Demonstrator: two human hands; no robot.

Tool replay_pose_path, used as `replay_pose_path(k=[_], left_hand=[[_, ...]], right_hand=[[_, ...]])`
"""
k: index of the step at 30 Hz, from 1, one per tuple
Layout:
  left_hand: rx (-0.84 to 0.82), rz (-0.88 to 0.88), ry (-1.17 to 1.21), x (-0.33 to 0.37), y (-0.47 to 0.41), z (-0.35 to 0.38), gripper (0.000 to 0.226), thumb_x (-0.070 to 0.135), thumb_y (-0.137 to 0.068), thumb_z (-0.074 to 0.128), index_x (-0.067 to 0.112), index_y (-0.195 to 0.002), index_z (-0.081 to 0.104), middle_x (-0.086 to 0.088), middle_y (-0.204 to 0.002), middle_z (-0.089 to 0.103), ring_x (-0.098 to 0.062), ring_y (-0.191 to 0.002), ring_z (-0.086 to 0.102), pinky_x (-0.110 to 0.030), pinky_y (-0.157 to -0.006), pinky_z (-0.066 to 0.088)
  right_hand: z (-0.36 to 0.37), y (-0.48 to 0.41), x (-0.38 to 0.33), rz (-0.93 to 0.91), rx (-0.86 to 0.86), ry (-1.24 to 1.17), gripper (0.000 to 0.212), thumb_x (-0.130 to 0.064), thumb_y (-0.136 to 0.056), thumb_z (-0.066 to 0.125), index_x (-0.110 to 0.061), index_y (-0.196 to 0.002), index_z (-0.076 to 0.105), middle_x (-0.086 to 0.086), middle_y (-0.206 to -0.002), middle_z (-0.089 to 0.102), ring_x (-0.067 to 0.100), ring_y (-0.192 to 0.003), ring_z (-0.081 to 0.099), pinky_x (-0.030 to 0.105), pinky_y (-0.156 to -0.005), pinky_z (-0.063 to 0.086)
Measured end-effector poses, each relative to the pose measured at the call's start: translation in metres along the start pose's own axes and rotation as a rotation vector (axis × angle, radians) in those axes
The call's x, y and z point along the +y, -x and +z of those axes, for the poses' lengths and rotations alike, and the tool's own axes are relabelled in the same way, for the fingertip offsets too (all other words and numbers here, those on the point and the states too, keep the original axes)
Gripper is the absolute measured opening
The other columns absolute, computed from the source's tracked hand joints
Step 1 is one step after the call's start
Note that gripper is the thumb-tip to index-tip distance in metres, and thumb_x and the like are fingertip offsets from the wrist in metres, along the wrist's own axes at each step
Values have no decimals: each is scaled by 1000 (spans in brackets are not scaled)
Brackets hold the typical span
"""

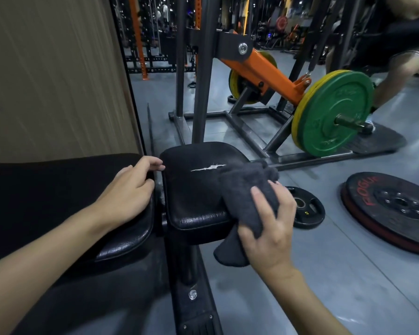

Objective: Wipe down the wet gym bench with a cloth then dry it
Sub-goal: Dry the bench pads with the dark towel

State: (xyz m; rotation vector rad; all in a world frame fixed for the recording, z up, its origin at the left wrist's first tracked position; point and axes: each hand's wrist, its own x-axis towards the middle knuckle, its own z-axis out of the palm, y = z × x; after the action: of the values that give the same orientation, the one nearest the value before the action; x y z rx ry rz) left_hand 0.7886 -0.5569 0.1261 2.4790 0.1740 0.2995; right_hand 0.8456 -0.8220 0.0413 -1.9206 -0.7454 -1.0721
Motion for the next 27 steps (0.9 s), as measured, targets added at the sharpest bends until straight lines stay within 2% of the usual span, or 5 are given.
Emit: replay_pose_path(k=[5,10,15,22,27], left_hand=[[-25,-27,-130,8,-3,6,53,2,-94,36,18,-145,38,2,-149,45,-12,-143,29,-32,-122,2],[-38,-15,-102,7,-1,4,58,2,-93,37,18,-148,32,-2,-154,38,-2,-147,12,-33,-122,-6],[-103,-255,-463,18,-7,6,61,33,-94,32,31,-154,18,-3,-165,-1,-29,-150,-11,-64,-115,-5],[-383,-234,-394,8,-18,-15,58,38,-101,27,39,-155,7,1,-161,-25,-25,-142,-35,-62,-110,-20],[-402,-217,-313,4,-23,-21,60,38,-101,33,40,-154,6,4,-159,-29,-19,-140,-39,-57,-111,-25]], right_hand=[[-8,-44,3,574,-155,-248,49,-35,-86,51,-21,-131,60,3,-136,54,15,-129,48,33,-112,34],[7,-108,25,558,-649,-13,48,-27,-93,58,-30,-140,50,-1,-137,54,18,-129,45,33,-106,35],[49,-149,35,658,-912,128,61,-47,-93,56,-36,-149,33,11,-142,45,32,-127,47,34,-97,36],[109,-195,32,663,-1154,305,61,-69,-90,42,-40,-144,37,8,-149,40,39,-132,41,49,-109,35],[153,-207,-6,390,-1373,416,51,-68,-91,24,-49,-134,43,-4,-148,41,39,-138,26,66,-104,24]])
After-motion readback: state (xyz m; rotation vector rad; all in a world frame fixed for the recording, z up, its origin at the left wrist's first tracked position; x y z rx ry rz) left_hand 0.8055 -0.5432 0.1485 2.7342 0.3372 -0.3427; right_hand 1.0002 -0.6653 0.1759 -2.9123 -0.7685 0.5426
